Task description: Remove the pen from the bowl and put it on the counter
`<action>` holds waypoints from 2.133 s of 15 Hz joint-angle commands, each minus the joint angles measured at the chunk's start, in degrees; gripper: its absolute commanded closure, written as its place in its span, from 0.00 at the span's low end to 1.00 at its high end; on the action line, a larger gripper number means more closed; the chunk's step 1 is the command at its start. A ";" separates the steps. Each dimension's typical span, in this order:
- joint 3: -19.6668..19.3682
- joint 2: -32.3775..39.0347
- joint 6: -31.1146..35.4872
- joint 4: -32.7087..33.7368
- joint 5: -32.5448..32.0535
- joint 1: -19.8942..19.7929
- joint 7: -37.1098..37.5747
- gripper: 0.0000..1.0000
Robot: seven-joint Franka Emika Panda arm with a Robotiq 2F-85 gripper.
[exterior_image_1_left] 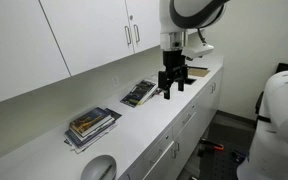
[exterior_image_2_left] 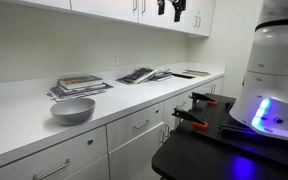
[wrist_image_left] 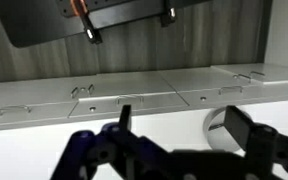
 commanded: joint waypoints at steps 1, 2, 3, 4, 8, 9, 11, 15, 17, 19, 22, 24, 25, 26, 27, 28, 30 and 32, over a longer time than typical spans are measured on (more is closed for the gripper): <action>0.55 0.05 -0.18 0.12 0.40 -0.67 -0.39 0.00; 0.55 0.05 -0.18 0.13 0.40 -0.67 -0.39 0.00; 0.55 0.05 -0.18 0.13 0.40 -0.67 -0.39 0.00; 0.55 0.05 -0.18 0.13 0.40 -0.67 -0.39 0.00; 1.31 0.69 1.06 0.06 0.89 -0.61 1.07 0.00; 3.11 1.97 4.20 -0.23 1.59 -0.85 4.54 0.00; 7.13 6.14 11.14 -0.22 3.38 -0.99 12.47 0.00; 16.70 19.83 25.92 2.68 4.99 -1.05 31.12 0.00; 20.35 28.01 31.79 5.85 2.91 -2.04 40.98 0.00; 21.21 35.34 35.73 9.46 0.18 -1.85 50.23 0.00; 18.57 44.64 36.05 15.09 -3.56 1.64 59.95 0.00; 16.42 49.77 36.53 18.17 -3.69 4.53 63.67 0.00; 15.31 51.94 37.84 19.28 -3.53 6.06 65.54 0.00; 14.04 54.24 39.12 20.61 -3.63 7.67 67.69 0.00; 12.78 56.59 40.44 22.02 -3.23 9.26 69.73 0.00; 11.42 59.02 41.65 23.55 -3.34 10.95 71.85 0.00; 8.51 63.60 43.68 26.60 -3.82 14.36 75.09 0.00; 5.53 68.00 43.74 29.76 -4.13 17.77 78.10 0.00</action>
